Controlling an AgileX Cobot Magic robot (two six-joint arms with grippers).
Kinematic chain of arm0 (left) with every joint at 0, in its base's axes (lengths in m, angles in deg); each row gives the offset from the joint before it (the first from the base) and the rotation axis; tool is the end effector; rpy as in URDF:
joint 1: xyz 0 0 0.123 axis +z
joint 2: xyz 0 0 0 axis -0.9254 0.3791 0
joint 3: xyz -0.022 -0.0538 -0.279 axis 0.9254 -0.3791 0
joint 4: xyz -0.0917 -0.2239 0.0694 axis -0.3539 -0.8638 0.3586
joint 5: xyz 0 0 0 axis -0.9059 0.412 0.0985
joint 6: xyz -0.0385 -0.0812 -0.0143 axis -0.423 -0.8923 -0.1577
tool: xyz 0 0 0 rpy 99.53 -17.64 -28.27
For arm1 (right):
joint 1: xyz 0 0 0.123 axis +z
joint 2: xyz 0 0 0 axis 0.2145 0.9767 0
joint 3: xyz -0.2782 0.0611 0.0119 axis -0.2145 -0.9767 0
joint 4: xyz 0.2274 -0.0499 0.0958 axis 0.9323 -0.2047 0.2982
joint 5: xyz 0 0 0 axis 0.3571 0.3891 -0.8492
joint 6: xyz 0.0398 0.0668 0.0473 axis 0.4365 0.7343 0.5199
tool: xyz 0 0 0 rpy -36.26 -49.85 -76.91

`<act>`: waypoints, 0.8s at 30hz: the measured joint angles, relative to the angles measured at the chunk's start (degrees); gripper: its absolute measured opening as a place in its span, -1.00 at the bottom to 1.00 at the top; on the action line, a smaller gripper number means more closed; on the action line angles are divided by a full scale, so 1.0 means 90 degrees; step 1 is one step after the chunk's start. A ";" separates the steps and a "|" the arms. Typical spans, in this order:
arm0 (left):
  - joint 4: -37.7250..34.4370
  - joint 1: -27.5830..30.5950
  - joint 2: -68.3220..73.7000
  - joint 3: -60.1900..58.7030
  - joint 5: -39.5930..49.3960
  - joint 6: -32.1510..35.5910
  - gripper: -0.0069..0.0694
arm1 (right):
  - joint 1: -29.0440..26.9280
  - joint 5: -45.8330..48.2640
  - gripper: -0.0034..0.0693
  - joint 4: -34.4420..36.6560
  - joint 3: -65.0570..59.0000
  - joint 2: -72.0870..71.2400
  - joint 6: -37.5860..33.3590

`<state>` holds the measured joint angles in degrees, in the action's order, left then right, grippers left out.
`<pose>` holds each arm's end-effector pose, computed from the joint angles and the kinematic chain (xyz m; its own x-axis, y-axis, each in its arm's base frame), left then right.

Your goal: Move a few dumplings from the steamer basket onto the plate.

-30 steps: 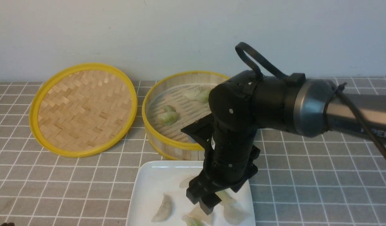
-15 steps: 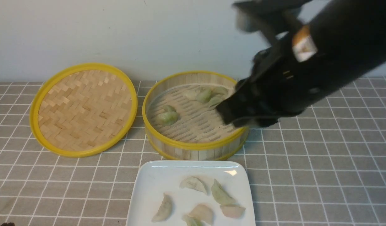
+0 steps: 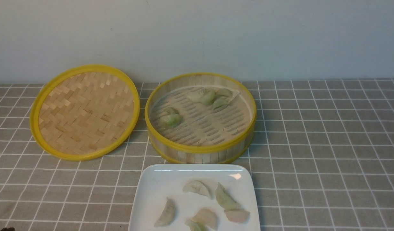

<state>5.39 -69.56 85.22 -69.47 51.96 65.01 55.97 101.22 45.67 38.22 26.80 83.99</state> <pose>0.0523 -0.0021 0.1711 -0.3004 -0.0255 -0.9535 0.0257 0.9991 -0.0348 0.0466 0.0229 0.3933 -0.1895 0.1165 -0.9749 -0.5270 0.8257 0.2011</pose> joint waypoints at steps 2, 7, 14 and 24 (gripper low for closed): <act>0.0000 0.0000 0.0000 0.0000 0.0000 0.0000 -0.83 | 0.0000 -0.0164 -0.94 -0.0080 -0.0449 -0.0404 0.0171; 0.0000 0.0000 0.0000 0.0000 0.0000 0.0000 -0.83 | 0.0000 -0.0442 -0.94 -0.0049 -0.1462 -0.1245 0.1055; 0.0000 0.0000 0.0000 0.0000 0.0000 0.0000 -0.83 | 0.0000 -0.0457 -0.94 0.0058 -0.1959 -0.1512 0.1385; 0.0000 0.0000 0.0000 0.0000 0.0000 0.0000 -0.83 | 0.0000 -0.1000 -0.94 0.0722 -0.2045 -0.1532 0.0240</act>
<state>5.39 -69.56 85.22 -69.47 51.96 65.01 55.97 92.22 52.17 19.82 13.00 86.15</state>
